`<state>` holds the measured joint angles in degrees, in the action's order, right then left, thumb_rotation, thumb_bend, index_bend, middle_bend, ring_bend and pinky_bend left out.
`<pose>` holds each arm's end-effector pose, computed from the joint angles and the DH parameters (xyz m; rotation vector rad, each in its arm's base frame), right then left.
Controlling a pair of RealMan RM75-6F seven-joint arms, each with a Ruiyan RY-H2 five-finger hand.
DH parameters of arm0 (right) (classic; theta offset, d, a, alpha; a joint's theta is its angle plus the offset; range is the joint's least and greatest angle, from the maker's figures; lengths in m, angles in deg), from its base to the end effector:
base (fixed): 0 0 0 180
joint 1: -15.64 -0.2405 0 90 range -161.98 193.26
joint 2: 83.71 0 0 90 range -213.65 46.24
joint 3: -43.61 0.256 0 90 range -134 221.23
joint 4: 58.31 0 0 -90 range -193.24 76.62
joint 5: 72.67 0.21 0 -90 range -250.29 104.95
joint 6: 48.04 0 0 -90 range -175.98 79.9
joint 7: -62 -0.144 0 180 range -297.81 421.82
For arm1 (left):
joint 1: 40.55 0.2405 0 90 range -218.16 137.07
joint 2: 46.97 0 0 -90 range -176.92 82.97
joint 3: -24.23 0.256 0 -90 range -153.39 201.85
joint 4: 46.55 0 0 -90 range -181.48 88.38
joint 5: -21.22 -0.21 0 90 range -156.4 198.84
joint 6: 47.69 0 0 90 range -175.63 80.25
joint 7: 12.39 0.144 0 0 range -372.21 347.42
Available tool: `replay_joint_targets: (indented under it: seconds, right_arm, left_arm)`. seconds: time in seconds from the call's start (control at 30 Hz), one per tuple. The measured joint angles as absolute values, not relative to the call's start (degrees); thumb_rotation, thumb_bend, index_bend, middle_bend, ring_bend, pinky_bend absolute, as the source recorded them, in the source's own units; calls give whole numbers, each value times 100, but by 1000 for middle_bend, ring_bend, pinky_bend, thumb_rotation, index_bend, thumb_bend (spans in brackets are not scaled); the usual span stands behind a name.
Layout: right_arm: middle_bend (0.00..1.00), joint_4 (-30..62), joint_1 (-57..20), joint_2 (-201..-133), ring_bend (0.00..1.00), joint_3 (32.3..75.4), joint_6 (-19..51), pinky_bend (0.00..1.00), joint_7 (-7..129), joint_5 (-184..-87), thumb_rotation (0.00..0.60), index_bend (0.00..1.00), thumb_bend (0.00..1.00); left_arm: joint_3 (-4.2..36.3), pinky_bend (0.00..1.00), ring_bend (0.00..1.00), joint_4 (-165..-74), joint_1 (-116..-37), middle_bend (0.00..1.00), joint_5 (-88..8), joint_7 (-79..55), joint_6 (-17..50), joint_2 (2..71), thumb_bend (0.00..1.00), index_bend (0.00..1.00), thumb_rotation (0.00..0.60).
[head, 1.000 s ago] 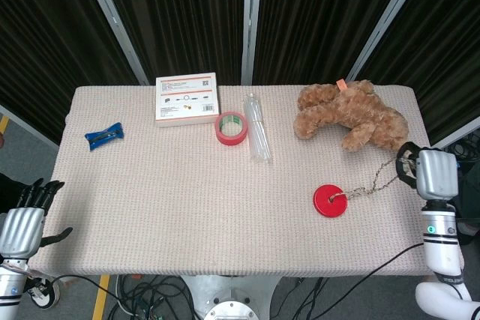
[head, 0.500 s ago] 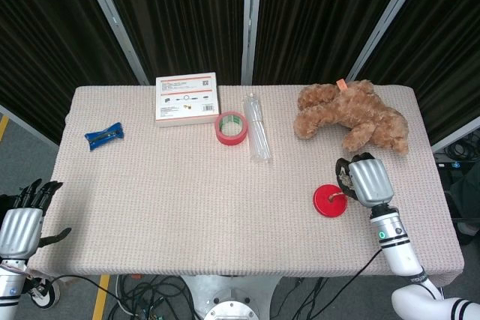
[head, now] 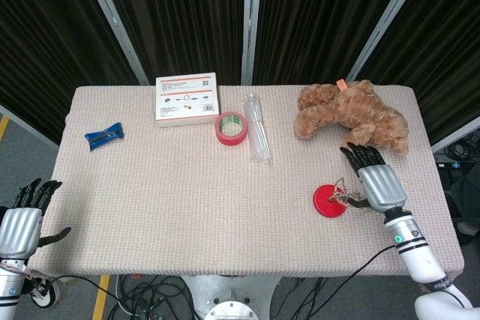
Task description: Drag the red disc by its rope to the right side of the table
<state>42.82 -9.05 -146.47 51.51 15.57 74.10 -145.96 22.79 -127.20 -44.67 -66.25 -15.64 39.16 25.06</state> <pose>-0.2331 -0.2836 0.1221 1.6650 -0.9286 0.8477 -0.3364 0.1736 0.1323 -1.3911 -0.8889 -0.9057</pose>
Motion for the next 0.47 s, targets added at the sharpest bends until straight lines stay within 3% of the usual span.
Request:
replay_joint_targets:
  seconds: [0.2, 0.47]
  right_arm:
    - [0, 4300, -535, -14163, 0, 5050, 1732, 0, 6416, -14653, 600, 0, 0]
    - [0, 3307, 402, -14453, 0, 4695, 3105, 0, 5711, -15300, 600, 0, 26]
  left_arm:
    - [2271, 122, 24, -12800, -4487, 134, -6645, -1488, 3915, 2496, 13, 139, 600]
    - [2246, 122, 24, -12953, -4500, 134, -6681, -1383, 3966, 2431, 13, 139, 600]
